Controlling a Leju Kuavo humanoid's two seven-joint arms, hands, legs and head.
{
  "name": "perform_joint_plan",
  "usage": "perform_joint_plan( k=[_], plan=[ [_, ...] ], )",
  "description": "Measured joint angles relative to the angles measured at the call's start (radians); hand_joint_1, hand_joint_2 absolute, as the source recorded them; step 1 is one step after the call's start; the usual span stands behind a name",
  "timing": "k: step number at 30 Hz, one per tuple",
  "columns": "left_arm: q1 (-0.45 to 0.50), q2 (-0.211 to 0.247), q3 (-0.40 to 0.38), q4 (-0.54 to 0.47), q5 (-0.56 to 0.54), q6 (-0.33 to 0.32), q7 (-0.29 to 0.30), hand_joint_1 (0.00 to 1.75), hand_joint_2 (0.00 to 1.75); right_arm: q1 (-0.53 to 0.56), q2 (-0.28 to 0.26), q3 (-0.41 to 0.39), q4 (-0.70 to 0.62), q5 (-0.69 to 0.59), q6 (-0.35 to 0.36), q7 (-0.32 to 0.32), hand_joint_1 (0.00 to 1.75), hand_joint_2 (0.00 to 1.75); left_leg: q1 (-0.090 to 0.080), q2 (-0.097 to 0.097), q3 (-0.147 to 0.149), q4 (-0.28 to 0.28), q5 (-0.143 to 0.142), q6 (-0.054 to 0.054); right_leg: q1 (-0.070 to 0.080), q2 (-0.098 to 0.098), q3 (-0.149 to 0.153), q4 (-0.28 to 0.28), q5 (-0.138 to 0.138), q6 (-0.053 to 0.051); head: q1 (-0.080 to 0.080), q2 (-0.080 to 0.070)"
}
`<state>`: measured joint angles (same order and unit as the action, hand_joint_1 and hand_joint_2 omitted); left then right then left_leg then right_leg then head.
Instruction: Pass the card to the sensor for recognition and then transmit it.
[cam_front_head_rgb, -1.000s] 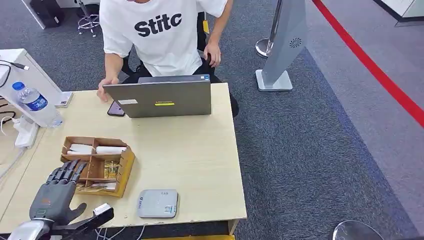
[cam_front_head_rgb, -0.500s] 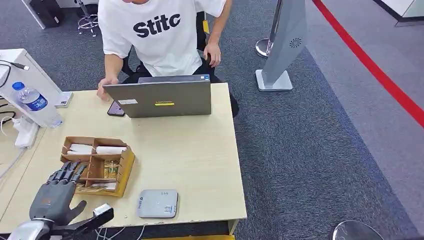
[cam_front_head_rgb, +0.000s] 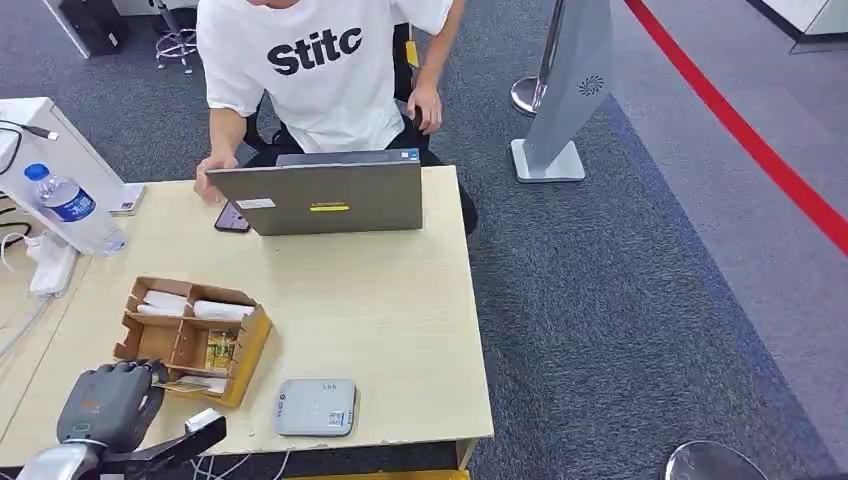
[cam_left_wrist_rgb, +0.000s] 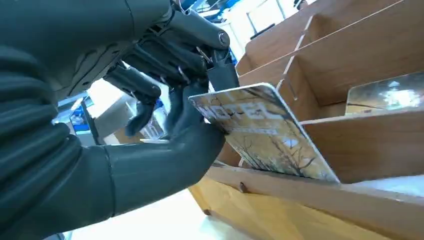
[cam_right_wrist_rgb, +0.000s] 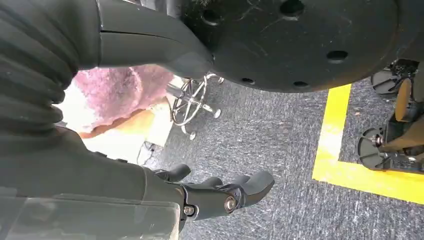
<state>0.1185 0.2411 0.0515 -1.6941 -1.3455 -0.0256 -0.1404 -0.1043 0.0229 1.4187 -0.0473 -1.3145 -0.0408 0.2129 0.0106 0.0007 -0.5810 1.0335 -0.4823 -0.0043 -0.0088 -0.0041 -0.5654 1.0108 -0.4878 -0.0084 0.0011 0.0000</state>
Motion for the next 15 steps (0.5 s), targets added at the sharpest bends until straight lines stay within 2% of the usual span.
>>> perform_joint_plan(
  k=[15],
  plan=[
    [0.002, -0.004, 0.0, 0.0, 0.0, -0.001, 0.0, 1.75, 1.75, 0.0, 0.0, 0.006, 0.0, -0.008, 0.0, 0.0, 0.0, 1.75, 0.0, 0.0, 0.0, 0.0, 0.0, 0.0, 0.0, 0.0, 0.0, 0.0, 0.0, 0.0, 0.0, 0.0]
  ],
)
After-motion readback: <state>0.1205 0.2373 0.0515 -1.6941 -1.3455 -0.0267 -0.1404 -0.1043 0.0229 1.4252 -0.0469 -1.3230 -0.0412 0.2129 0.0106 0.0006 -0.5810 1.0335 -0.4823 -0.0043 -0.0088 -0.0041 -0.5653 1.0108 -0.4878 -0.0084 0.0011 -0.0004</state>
